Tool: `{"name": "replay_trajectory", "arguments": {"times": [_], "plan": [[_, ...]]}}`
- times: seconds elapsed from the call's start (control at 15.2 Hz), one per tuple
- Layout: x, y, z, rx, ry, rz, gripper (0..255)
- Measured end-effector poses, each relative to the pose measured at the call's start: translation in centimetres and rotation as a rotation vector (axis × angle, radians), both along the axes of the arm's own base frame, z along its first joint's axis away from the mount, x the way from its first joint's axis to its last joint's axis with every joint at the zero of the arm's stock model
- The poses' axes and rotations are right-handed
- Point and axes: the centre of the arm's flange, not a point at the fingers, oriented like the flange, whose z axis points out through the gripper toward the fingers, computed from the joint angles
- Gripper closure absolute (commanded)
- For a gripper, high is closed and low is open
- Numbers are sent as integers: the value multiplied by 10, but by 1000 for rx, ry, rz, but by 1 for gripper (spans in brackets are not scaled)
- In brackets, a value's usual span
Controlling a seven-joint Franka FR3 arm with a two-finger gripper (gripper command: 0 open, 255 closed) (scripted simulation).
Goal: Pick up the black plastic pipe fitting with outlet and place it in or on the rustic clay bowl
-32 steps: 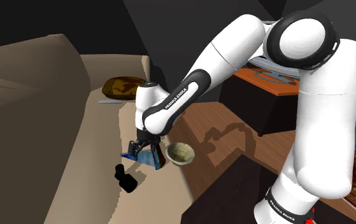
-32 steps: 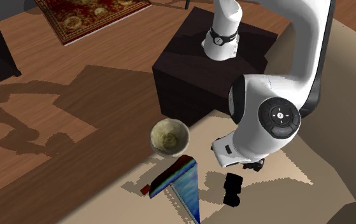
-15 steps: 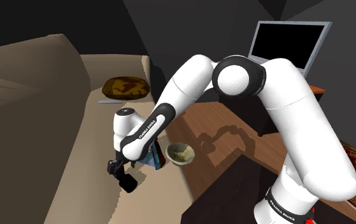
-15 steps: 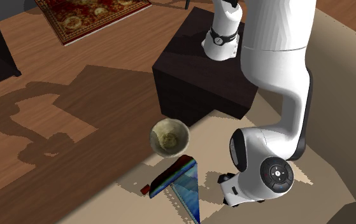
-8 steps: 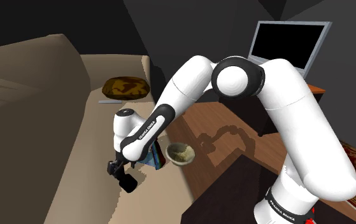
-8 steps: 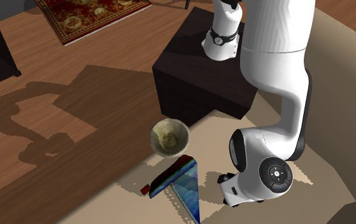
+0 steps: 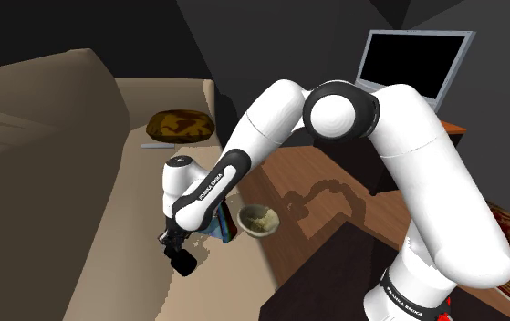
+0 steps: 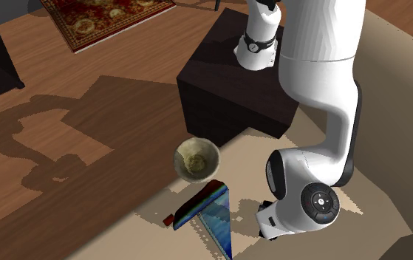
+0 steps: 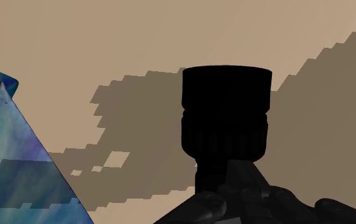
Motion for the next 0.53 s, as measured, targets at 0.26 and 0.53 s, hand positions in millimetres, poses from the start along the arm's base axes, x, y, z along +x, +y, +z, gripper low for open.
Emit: {"name": "replay_trajectory", "arguments": {"times": [0.26,0.53], "plan": [[0,6,-2,-31,11,25,0],[-7,20,-25,-132,64,94,0]]}}
